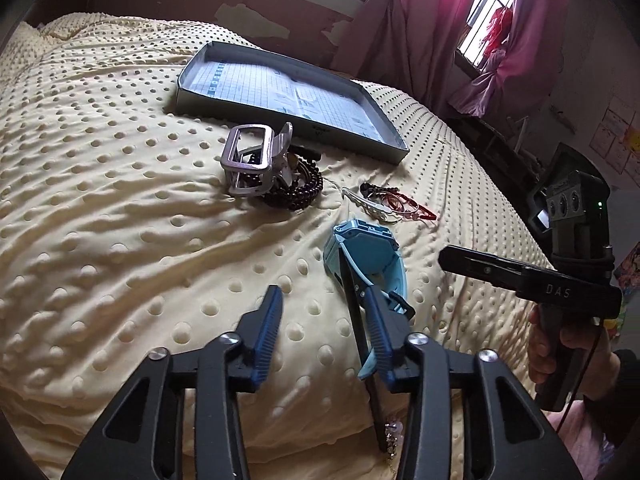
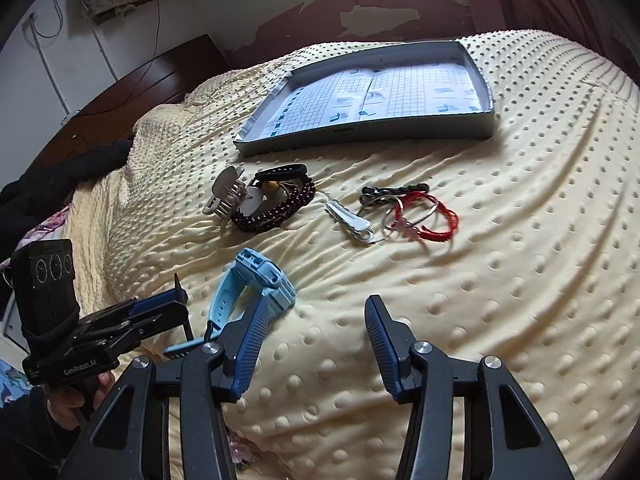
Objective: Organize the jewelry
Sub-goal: 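Grasp the light-blue watch with the right tool while the left tool grasps the black hairpin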
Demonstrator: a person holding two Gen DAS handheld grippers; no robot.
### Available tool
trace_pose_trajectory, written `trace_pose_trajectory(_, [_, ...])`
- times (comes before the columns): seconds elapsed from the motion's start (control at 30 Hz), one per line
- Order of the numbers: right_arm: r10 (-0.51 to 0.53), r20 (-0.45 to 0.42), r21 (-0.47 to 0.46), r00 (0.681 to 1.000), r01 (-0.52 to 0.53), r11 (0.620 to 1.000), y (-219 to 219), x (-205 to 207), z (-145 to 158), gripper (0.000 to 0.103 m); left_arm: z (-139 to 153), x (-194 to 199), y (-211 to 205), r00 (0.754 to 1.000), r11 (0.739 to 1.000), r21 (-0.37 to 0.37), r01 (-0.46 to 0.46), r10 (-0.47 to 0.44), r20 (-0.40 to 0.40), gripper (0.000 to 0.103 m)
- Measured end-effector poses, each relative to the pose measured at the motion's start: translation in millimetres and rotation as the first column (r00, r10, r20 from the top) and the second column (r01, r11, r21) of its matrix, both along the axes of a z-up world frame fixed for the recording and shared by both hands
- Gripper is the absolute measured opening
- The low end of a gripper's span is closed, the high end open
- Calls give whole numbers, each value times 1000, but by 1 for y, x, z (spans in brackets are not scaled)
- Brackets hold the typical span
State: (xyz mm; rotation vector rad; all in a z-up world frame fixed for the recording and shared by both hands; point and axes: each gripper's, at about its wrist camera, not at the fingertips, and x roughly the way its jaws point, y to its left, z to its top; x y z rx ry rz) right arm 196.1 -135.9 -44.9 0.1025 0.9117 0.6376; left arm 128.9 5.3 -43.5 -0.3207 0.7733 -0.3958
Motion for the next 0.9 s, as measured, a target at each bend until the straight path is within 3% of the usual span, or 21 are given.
trace_pose_trajectory(0.33, [57, -54, 49, 997, -54, 997, 15, 8, -10, 42, -2, 4, -4, 1000, 1000, -27, 13, -13, -15, 8])
trace_pose_trajectory(0.6, [62, -63, 1, 996, -62, 998, 31, 11, -18, 35, -4, 4, -5, 999, 1000, -9, -29, 29, -16, 7])
trace_pose_trajectory(0.9, [58, -45, -38, 997, -60, 997, 39, 13, -23, 23, 1, 0, 6, 997, 995, -54, -83, 82, -11, 4])
